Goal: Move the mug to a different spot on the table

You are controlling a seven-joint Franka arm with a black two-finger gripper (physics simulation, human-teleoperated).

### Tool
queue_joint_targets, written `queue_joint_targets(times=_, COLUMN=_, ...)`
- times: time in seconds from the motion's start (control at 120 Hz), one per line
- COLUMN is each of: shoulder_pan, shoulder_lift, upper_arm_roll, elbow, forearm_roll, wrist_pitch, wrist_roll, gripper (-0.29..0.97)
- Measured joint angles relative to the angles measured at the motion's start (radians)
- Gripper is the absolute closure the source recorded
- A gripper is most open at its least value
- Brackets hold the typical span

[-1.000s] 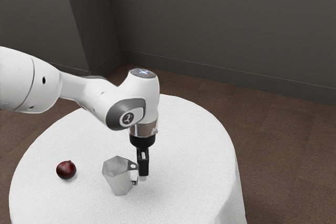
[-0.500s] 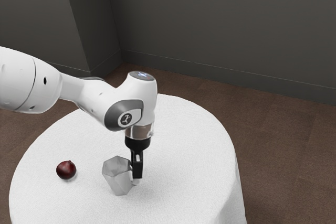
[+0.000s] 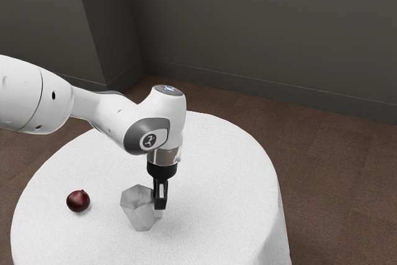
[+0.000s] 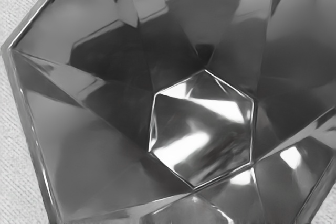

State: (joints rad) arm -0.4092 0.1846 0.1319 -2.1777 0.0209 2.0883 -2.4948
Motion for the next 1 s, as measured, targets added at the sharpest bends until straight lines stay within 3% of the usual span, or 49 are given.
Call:
queue_joint_targets(times=0.2, shoulder_pan=0.0, shoulder_lift=-0.001, upper_arm_roll=0.001, elbow=0.018, forearm_roll=-0.005, wrist_pitch=-0.025, wrist_roll=0.009, gripper=0.59)
queue_joint_targets(times=0.4, shoulder_pan=0.002, shoulder_lift=-0.002, upper_arm_roll=0.001, elbow=0.1, forearm_roll=0.011, wrist_pitch=-0.14, wrist_roll=0.033, gripper=0.68)
queue_joint_targets(times=0.767, shoulder_pan=0.03, shoulder_lift=0.018, upper_arm_roll=0.003, elbow=0.175, forearm_roll=0.115, wrist_pitch=-0.316, wrist_roll=0.088, gripper=0.75)
queue_joint_targets(times=1.0, shoulder_pan=0.091, shoulder_lift=0.123, upper_arm_roll=0.003, elbow=0.298, forearm_roll=0.161, wrist_pitch=-0.364, wrist_roll=0.157, gripper=0.76)
